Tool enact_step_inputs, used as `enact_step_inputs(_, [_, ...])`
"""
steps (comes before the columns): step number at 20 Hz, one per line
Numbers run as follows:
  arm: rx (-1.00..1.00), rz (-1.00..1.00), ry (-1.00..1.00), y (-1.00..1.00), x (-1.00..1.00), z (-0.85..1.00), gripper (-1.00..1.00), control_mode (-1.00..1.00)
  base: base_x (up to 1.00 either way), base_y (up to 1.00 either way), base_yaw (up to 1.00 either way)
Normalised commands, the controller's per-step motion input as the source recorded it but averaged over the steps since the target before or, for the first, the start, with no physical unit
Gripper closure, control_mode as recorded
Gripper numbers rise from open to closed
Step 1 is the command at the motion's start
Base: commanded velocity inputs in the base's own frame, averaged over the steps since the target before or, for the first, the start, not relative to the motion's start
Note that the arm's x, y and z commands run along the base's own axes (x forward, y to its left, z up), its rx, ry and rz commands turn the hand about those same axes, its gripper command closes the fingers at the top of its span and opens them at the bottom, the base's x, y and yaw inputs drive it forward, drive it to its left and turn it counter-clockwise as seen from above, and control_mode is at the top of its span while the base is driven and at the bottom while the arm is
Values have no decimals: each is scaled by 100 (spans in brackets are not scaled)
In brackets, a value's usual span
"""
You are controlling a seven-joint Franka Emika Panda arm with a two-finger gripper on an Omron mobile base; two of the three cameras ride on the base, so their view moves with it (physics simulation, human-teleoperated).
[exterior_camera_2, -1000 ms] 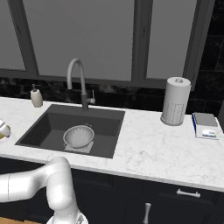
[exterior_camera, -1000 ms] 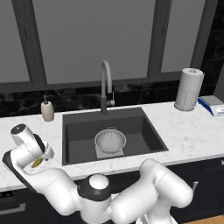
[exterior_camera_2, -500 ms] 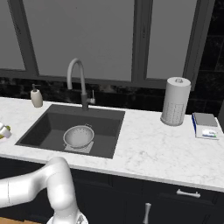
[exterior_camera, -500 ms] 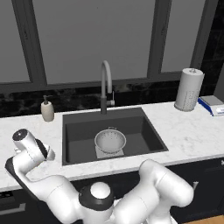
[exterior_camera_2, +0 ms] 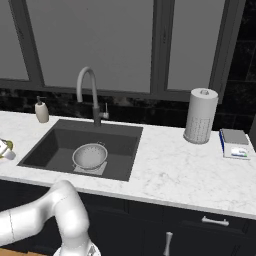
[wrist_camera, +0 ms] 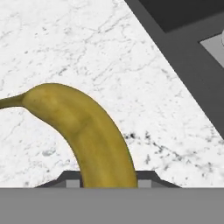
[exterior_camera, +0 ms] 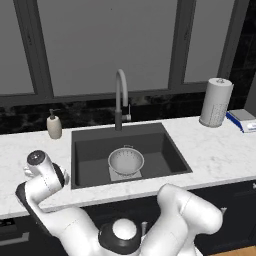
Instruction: Put the colander in the sink, put the banana in the colander, and turn on the sink faucet and pour water over the colander.
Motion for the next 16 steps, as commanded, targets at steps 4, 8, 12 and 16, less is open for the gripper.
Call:
enact_step_inputs(4, [23,0,-11,-17,-35,100,100,-100,0,0,0])
enact_step_inputs(8, [24,0,0,-37,-44,100,100,-100,0,0,0])
enact_step_inputs(12, [20,-8,17,-82,-67,99,100,-100,0,0,0])
enact_step_inputs(16, [19,-11,14,-100,-78,84,100,-100,0,0,0])
